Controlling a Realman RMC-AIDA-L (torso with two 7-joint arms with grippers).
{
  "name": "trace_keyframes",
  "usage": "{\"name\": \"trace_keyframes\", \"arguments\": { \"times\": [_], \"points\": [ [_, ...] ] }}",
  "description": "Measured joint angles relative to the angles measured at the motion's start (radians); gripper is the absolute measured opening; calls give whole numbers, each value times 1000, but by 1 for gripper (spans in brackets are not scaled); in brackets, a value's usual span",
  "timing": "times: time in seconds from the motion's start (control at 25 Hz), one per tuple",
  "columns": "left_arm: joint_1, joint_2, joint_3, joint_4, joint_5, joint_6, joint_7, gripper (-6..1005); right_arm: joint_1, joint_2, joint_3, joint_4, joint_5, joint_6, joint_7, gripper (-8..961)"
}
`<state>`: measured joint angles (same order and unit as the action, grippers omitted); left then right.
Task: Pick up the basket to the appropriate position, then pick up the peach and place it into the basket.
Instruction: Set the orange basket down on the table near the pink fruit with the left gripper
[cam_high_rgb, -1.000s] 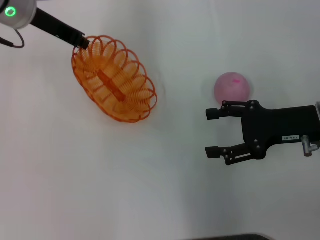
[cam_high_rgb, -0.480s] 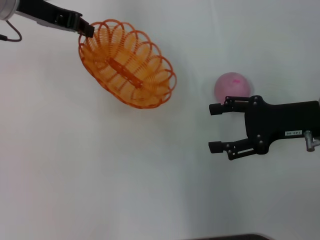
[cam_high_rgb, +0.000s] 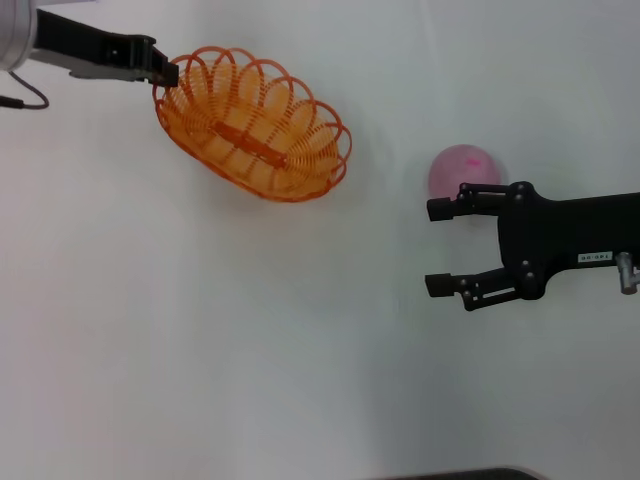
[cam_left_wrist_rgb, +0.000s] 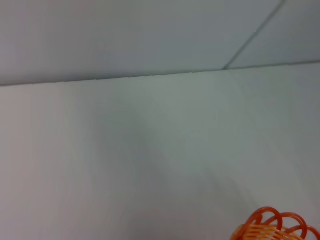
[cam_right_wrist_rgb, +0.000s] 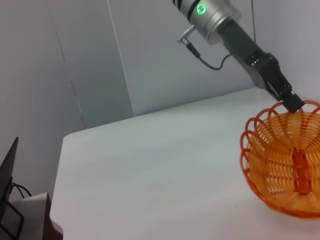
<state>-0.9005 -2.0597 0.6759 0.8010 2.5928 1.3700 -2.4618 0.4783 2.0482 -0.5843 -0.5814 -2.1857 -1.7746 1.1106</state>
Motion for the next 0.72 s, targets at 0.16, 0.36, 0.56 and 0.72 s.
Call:
{"name": "trace_keyframes", "arguments": {
  "times": [0.16,0.36,0.56,0.72],
  "points": [
    [32,-21,-5,13,-6,-51,-50,49,0,-3,1,0,0,0,0,942],
    [96,-37,-16,56,-88,-64,-109,46,2,-13,17,0,0,7,12,942],
    [160,-58,-25,83,-194,-77,-131,49,2,-17,27,0,0,39,12,942],
    [196,-92,-29,102,-204,-94,-149,52,4,-26,34,4,0,46,12,942]
  ]
}}
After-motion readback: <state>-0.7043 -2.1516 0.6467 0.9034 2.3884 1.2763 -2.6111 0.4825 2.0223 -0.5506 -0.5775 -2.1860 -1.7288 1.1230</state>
